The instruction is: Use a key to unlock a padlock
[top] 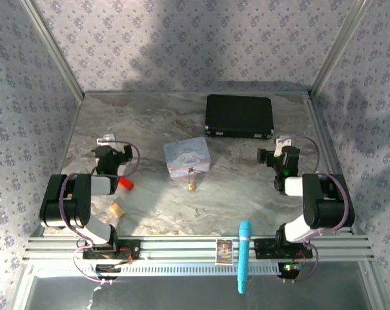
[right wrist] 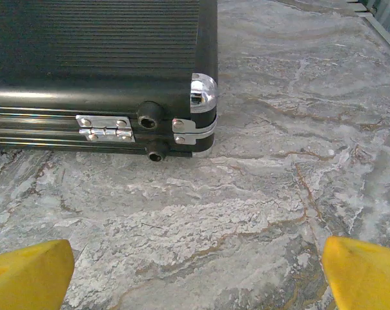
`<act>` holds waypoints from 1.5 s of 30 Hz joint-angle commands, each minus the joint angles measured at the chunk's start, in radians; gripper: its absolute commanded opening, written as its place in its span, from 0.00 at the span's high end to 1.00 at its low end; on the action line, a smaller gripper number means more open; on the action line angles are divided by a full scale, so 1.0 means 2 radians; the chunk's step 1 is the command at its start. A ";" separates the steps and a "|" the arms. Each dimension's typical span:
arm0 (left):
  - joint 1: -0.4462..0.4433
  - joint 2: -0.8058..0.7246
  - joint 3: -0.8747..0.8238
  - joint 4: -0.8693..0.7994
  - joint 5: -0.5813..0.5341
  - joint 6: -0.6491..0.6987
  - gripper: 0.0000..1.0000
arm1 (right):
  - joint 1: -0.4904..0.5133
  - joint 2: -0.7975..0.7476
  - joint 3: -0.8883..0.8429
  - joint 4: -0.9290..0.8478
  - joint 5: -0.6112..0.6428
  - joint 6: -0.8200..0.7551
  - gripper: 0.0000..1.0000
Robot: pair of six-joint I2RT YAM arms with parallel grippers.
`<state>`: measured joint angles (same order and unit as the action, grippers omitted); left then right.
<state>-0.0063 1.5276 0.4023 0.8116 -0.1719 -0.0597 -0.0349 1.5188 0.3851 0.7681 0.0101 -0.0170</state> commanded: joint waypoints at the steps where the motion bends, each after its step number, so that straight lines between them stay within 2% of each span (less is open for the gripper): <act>1: 0.002 0.003 -0.001 0.013 0.002 0.005 0.00 | -0.003 0.000 0.008 0.009 -0.005 -0.008 0.01; 45: 0.001 0.000 -0.002 0.014 0.004 0.007 0.00 | -0.006 -0.002 0.008 0.009 -0.013 -0.007 0.01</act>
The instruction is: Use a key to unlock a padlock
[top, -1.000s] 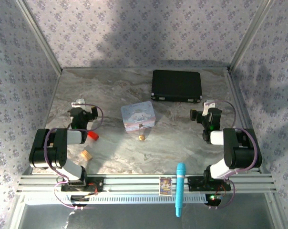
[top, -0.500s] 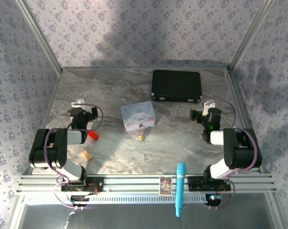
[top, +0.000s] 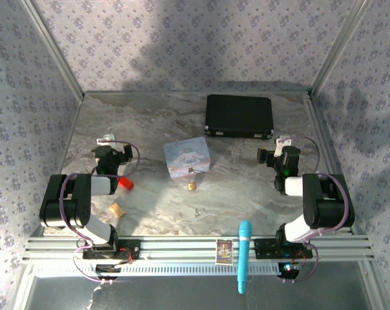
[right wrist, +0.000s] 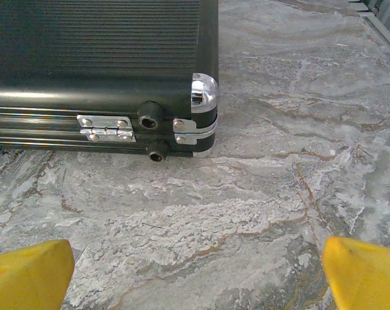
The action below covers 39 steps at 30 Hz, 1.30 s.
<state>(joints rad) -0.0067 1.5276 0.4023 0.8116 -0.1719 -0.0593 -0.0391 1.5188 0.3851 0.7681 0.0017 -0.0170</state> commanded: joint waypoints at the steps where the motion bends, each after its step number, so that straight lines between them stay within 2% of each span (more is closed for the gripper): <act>1: -0.006 -0.012 0.004 -0.004 -0.002 0.011 0.00 | -0.004 -0.006 0.013 -0.001 -0.011 -0.009 0.01; 6: -0.059 -0.075 0.033 -0.096 -0.084 0.048 0.00 | -0.002 -0.057 0.051 -0.104 -0.027 -0.017 0.01; 8: -0.067 -0.100 0.036 -0.122 -0.095 0.045 0.00 | 0.001 -0.087 0.056 -0.136 -0.022 -0.017 0.01; 11: -0.069 -0.151 0.050 -0.181 -0.090 -0.002 0.00 | 0.003 -0.150 0.065 -0.193 -0.033 0.007 0.01; 13: -0.068 -0.190 0.064 -0.234 -0.087 -0.074 0.00 | 0.002 -0.189 0.080 -0.245 -0.042 0.048 0.01; 15: -0.068 -0.226 0.079 -0.294 -0.058 -0.159 0.00 | -0.002 -0.214 0.117 -0.344 -0.013 0.131 0.01; 16: -0.068 -0.237 0.079 -0.305 -0.030 -0.189 0.00 | -0.007 -0.217 0.133 -0.386 -0.022 0.150 0.01; 20: -0.073 -0.261 0.076 -0.344 0.118 -0.290 0.00 | -0.004 -0.224 0.157 -0.460 -0.160 0.162 0.01; 22: -0.092 -0.258 0.086 -0.397 0.147 -0.318 0.00 | 0.026 -0.231 0.164 -0.497 -0.168 0.175 0.01; 26: -0.171 -0.254 0.119 -0.510 0.141 -0.318 0.00 | 0.132 -0.241 0.172 -0.577 -0.109 0.220 0.04; 30: -0.235 -0.262 0.100 -0.504 0.176 -0.358 0.00 | 0.249 -0.243 0.152 -0.591 -0.056 0.289 0.06; 33: -0.278 -0.264 0.087 -0.511 0.173 -0.392 0.00 | 0.348 -0.234 0.145 -0.592 0.007 0.345 0.08; 39: -0.347 -0.266 0.064 -0.502 0.169 -0.447 0.01 | 0.498 -0.176 0.147 -0.579 0.060 0.439 0.24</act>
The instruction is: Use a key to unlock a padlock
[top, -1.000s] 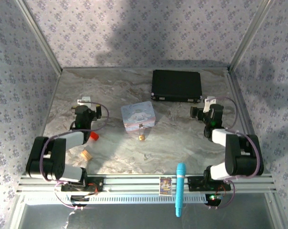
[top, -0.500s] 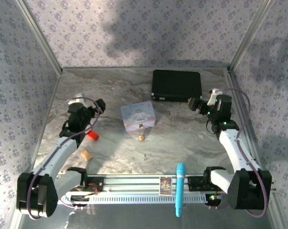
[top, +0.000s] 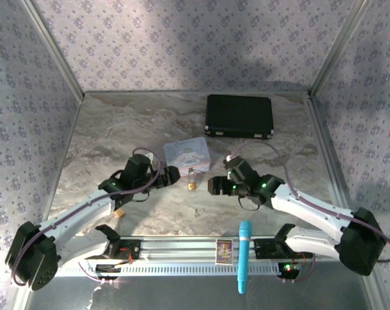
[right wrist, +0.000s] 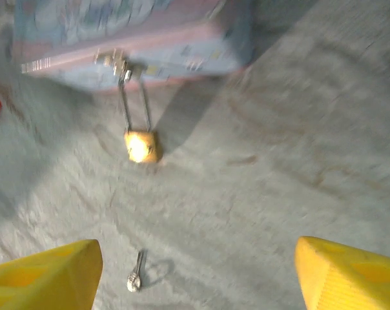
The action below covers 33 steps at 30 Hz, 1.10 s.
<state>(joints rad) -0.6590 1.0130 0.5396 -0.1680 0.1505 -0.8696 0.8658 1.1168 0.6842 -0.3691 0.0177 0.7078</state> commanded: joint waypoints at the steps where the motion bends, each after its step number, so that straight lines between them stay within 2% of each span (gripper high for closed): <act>1: -0.028 -0.009 -0.006 -0.014 0.007 -0.047 0.02 | 0.071 0.040 0.000 -0.007 0.059 0.090 0.25; 5: -0.043 -0.022 -0.019 -0.012 0.003 -0.070 0.03 | 0.140 0.095 0.018 0.012 0.073 0.126 0.32; 8: -0.044 -0.036 -0.035 -0.008 0.000 -0.084 0.05 | 0.167 0.131 0.031 0.015 0.084 0.141 0.37; 11: -0.046 -0.046 -0.043 -0.016 -0.007 -0.088 0.05 | 0.179 0.161 0.039 0.036 0.075 0.144 0.42; 16: -0.053 -0.048 -0.047 -0.023 -0.012 -0.088 0.05 | 0.189 0.203 0.075 0.015 0.073 0.131 0.49; 33: -0.058 -0.057 -0.061 -0.015 -0.028 -0.103 0.04 | 0.203 0.270 0.104 -0.043 0.068 0.163 0.62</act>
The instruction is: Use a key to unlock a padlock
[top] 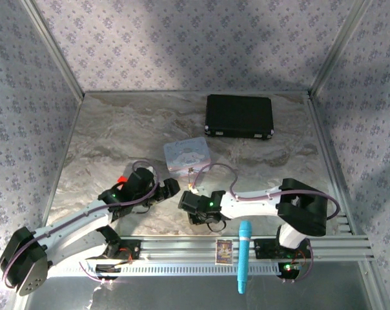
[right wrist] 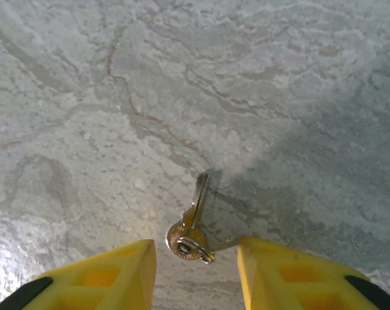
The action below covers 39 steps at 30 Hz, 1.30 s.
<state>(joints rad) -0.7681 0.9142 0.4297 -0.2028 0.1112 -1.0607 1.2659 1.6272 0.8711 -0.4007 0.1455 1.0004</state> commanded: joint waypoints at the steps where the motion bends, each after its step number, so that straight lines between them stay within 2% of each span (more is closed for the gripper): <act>1: -0.003 -0.008 -0.006 0.003 -0.009 -0.009 0.04 | 0.004 0.018 0.011 -0.024 0.002 0.017 0.62; 5: -0.003 -0.008 -0.007 0.004 -0.012 -0.009 0.04 | 0.003 0.025 0.005 -0.005 -0.003 0.009 0.69; 8: -0.003 -0.006 -0.008 0.005 -0.016 -0.010 0.04 | -0.007 0.024 -0.010 0.030 -0.023 -0.003 0.80; 10: -0.003 -0.005 -0.010 0.011 -0.016 -0.012 0.04 | -0.010 0.018 -0.019 0.041 -0.026 -0.007 0.81; 16: -0.004 0.000 -0.013 0.024 -0.023 -0.013 0.05 | -0.026 -0.019 -0.057 0.071 -0.051 -0.040 0.93; 17: -0.004 0.002 -0.014 0.030 -0.020 -0.013 0.07 | -0.030 -0.025 -0.062 0.073 -0.057 -0.051 0.95; 23: -0.013 0.008 -0.036 0.150 0.019 0.004 0.21 | -0.069 -0.104 -0.105 0.090 -0.108 -0.136 1.00; 28: -0.017 0.023 -0.048 0.232 0.042 -0.004 0.24 | -0.123 -0.179 -0.126 0.094 -0.172 -0.191 1.00; 32: -0.027 0.033 -0.062 0.289 0.039 -0.077 0.24 | -0.151 -0.215 -0.123 0.080 -0.194 -0.218 1.00; 37: -0.066 0.035 -0.089 0.330 -0.046 -0.239 0.24 | -0.173 -0.245 -0.120 0.103 -0.206 -0.206 1.00; 39: -0.073 0.043 -0.093 0.350 -0.052 -0.282 0.25 | -0.173 -0.253 -0.117 0.119 -0.200 -0.202 1.00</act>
<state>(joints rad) -0.8913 0.9806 0.2600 0.3786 0.0841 -1.4090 0.9268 1.1515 0.6250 -0.2104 -0.2276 0.6086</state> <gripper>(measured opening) 0.755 0.049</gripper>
